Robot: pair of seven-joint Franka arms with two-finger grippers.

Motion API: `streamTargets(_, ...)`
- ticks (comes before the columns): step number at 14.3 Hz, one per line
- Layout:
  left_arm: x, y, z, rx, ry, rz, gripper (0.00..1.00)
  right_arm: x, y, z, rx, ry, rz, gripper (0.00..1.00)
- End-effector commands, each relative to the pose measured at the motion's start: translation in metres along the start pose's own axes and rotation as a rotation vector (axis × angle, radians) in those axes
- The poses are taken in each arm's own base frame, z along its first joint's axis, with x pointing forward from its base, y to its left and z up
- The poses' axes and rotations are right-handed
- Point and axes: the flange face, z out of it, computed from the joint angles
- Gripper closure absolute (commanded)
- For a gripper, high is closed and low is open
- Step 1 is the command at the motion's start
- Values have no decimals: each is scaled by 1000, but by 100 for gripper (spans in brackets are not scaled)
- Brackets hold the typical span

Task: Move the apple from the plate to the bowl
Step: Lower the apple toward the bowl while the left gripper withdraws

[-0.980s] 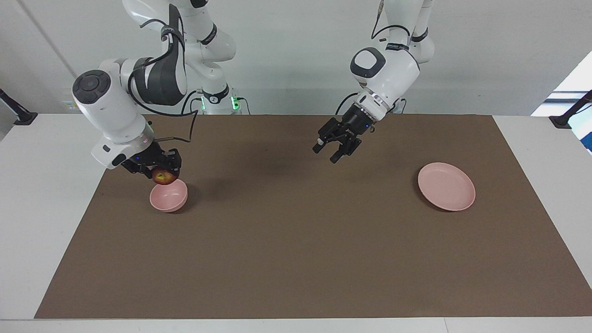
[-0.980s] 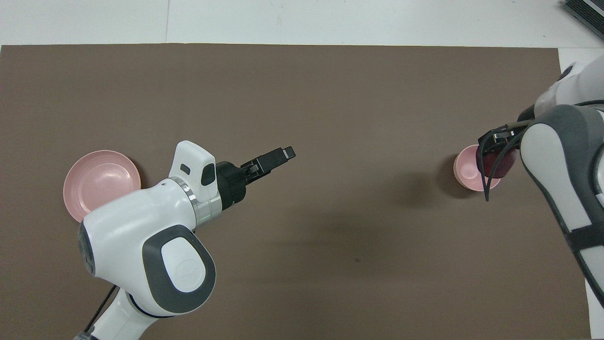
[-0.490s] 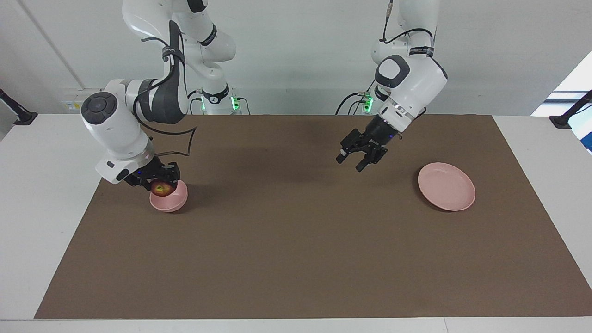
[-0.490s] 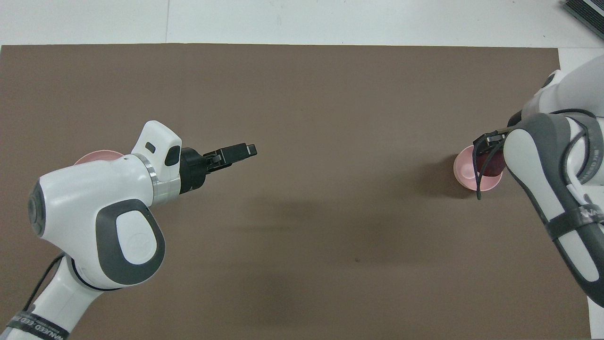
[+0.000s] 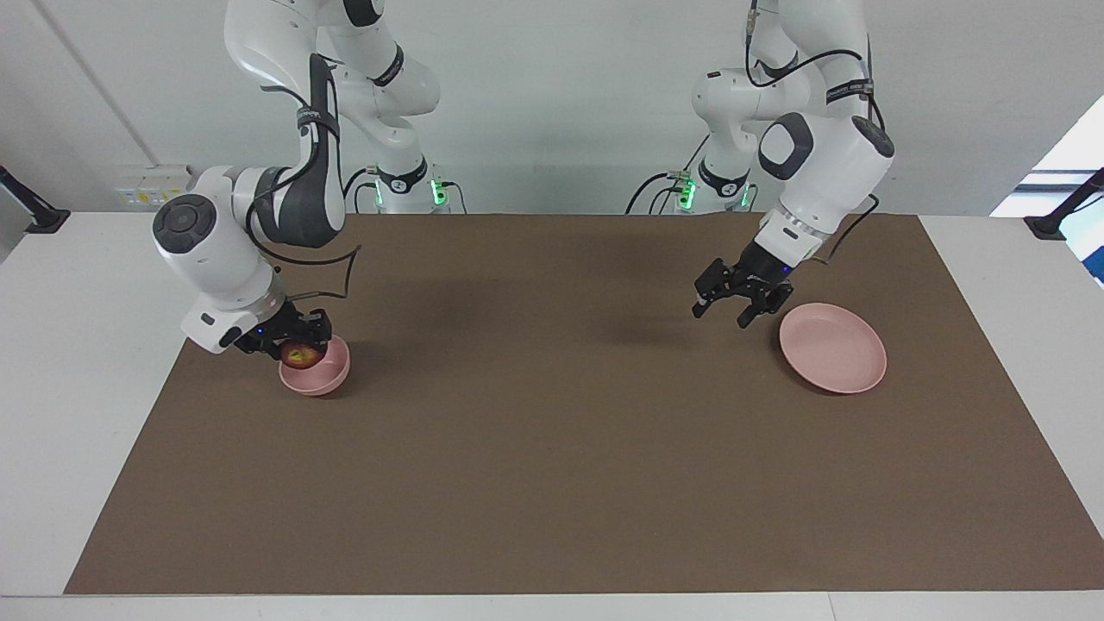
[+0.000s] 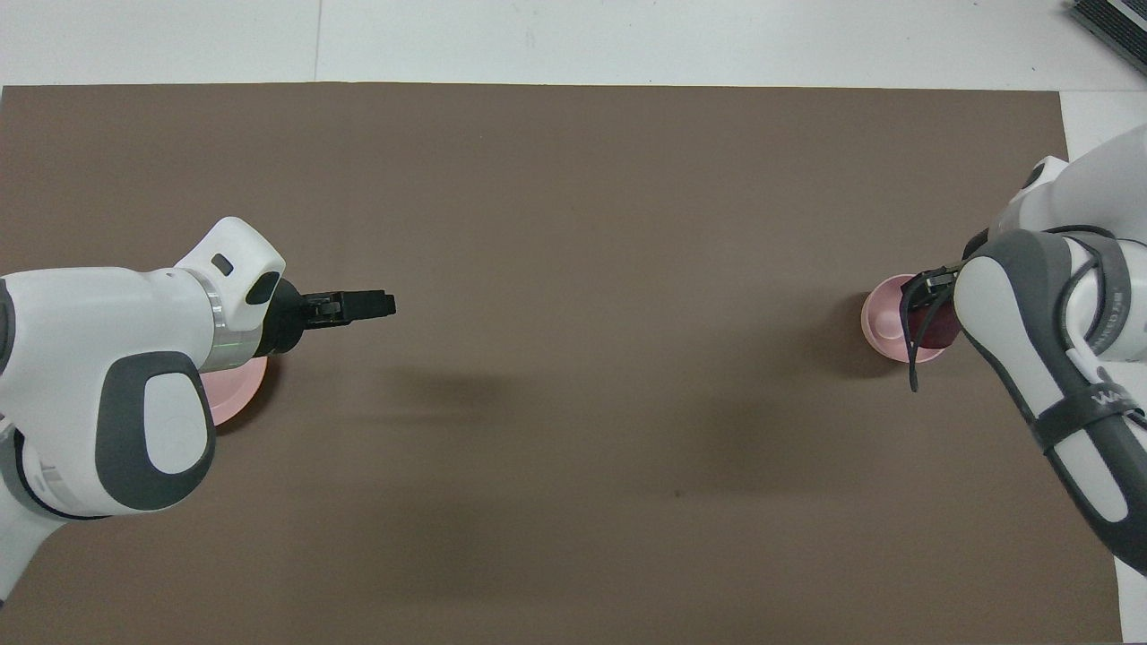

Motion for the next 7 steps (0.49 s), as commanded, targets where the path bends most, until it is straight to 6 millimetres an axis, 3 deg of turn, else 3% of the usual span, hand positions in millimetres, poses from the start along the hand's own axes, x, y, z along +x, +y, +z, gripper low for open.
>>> streamTargets(1,8,-16,-32,118,-53,81,0,5,1,6,-20,26,-13,100)
streamTargets(3,19,-25,-63,184,-94,105,0,8,4,14,-18,29,-7,100)
streamTargets(7,34,-19,-131,295,-144,147,0,10,2,18,-8,32,-5,100)
